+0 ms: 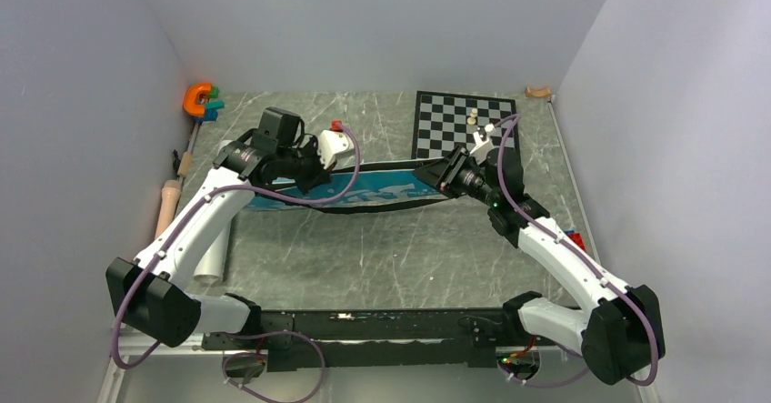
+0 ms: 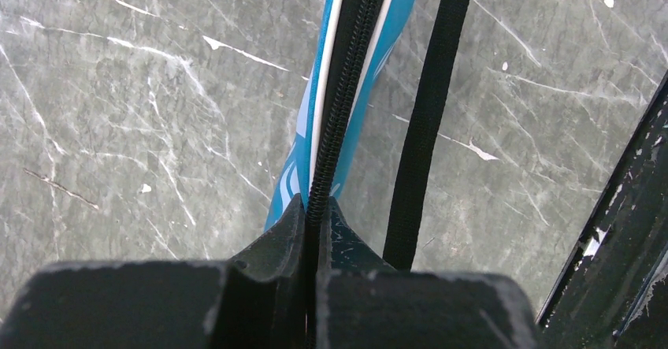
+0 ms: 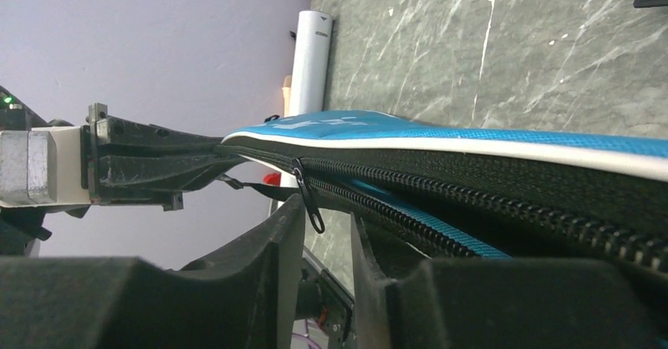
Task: Pack up the badminton gear
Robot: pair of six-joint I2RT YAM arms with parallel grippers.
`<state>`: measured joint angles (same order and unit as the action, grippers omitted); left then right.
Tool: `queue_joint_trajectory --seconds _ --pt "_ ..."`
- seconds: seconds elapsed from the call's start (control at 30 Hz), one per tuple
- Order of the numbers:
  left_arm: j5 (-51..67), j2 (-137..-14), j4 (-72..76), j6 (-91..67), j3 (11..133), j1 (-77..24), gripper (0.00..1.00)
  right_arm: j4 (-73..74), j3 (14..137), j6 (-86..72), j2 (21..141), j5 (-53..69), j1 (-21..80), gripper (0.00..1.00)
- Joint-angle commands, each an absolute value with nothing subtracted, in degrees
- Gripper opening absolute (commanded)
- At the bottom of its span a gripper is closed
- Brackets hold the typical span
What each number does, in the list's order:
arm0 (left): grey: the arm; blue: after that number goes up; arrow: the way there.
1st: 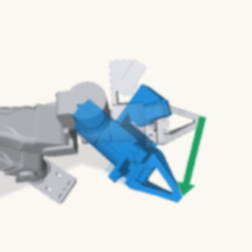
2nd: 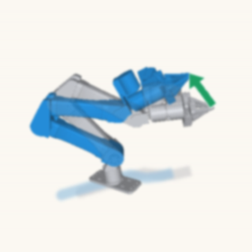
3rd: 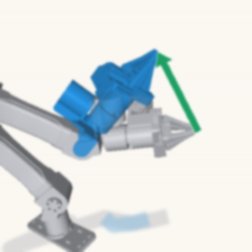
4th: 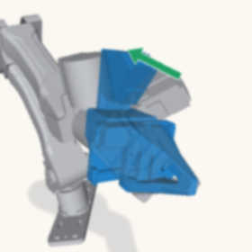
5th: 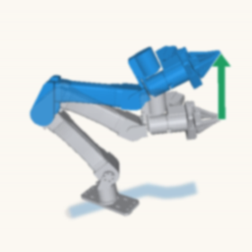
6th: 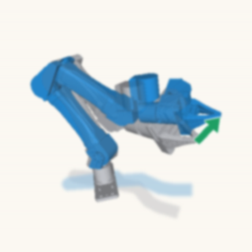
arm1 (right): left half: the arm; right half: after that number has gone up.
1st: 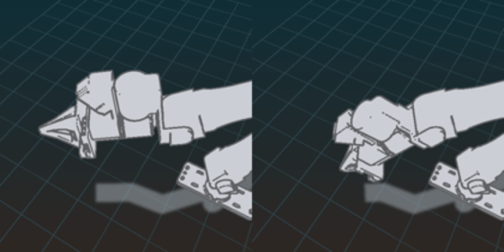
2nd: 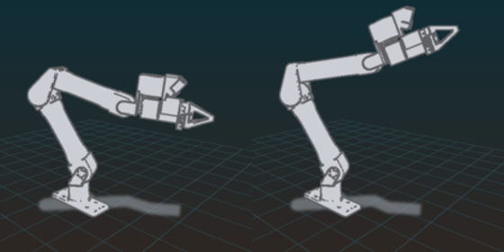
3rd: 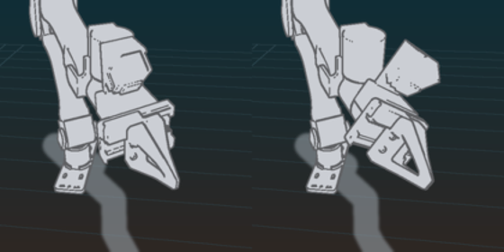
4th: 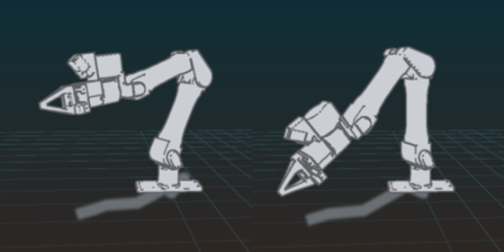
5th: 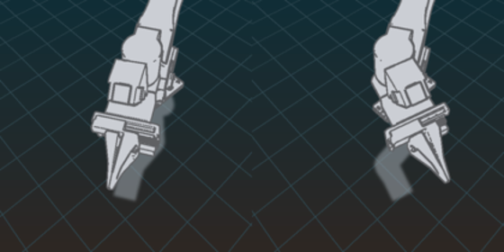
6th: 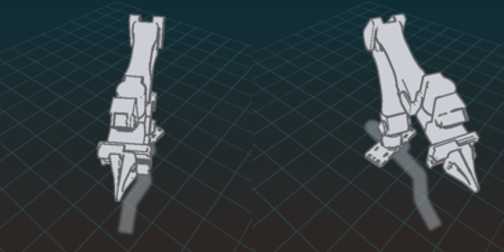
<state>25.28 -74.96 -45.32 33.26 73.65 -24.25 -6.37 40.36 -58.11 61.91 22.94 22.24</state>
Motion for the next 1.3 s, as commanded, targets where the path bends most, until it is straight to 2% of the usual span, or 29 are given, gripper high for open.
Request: queue_joint_trajectory --seconds 0.0,0.23,0.53,0.9,1.27 --pt "30.74 -72.6 -40.92 33.26 77.23 -24.85 0.0 -10.79 40.38 -58.61 61.1 21.89 22.37 0.27" --pt "30.58 -72.38 -41.59 33.91 76.67 -25.08 0.0 -8.92 41.9 -57.75 59.65 22.47 22.41 0.0" --pt "30.08 -72.08 -41.79 34.42 76.07 -25.2 0.0 -3.77 42.06 -55.87 56.65 22.01 20.57 0.0" --pt "29.61 -71.63 -41.92 34.91 75.59 -25.19 0.0 1.57 40.04 -54.46 50.67 28.59 8.36 0.0" --pt "29.33 -71.2 -41.96 34.87 75.28 -25.2 0.0 6.62 40.77 -52.46 47.65 31.52 2.06 0.0"
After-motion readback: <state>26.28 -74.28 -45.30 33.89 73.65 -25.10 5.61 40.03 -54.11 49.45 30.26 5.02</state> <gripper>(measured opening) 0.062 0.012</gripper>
